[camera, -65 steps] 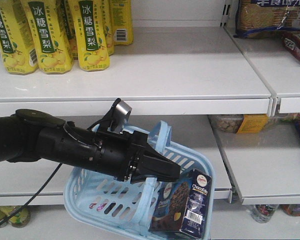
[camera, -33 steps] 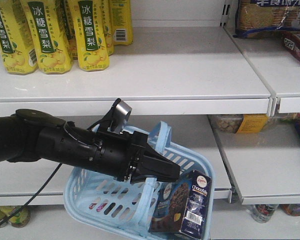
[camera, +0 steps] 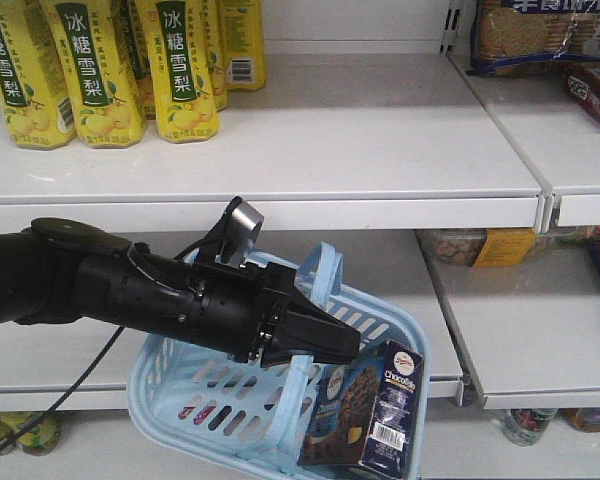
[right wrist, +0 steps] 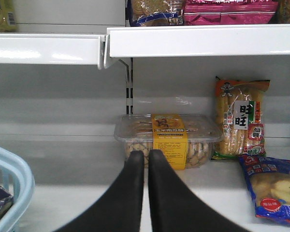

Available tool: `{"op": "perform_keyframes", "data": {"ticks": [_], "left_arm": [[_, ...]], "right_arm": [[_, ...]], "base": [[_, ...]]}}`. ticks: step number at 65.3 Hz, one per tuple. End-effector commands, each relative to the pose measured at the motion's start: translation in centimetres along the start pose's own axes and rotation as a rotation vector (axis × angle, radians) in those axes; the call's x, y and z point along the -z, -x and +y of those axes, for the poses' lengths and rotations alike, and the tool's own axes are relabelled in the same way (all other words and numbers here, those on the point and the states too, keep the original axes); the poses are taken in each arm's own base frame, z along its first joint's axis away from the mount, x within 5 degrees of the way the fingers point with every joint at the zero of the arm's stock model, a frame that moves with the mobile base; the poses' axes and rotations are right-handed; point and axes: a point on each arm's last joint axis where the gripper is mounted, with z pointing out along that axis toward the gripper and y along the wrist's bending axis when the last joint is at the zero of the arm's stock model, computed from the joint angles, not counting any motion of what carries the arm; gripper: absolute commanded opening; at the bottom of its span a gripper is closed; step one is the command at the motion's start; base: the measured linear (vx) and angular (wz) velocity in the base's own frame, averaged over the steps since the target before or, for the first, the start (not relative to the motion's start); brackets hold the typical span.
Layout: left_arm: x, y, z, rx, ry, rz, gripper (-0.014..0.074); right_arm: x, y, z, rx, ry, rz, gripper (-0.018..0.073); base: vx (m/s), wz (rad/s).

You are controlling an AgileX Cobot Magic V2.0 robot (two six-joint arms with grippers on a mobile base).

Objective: Left arm holds basket, right arm returns cookies

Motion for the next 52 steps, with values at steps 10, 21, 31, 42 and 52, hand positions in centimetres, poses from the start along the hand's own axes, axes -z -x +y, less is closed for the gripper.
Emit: {"op": "perform_keyframes", "data": {"ticks": [10,21,31,42,52], "left_arm": [[1.4,2.4,-3.7,-0.034,-0.129,-0.217,-0.0006],[1.4,2.4,-3.7,-0.034,-0.129,-0.217,-0.0006],[1.4,2.4,-3.7,-0.034,-0.129,-0.217,-0.0006],[1.4,2.4,-3.7,-0.034,-0.129,-0.217,-0.0006],[1.4,2.4,-3.7,-0.034,-0.129,-0.217,-0.0006]], "right_arm": [[0.0,0.1,0.1,0.014,0.008,-0.069,-0.0006],[0.1,0.5,0.1,-0.027,0.012,-0.097,-0.0006],[0.4,2.7,0.2,-0.003,0.019,-0.21,-0.0006],[0.2,6.4,0.1,-0.011,0.012,-0.194,-0.0006],[-1.3,8.8,0.1,-0.06,0.008,-0.086,-0.0006]], "base": [[0.0,0.0],[0.0,0.0],[0.0,0.0],[0.0,0.0],[0.0,0.0]]}}
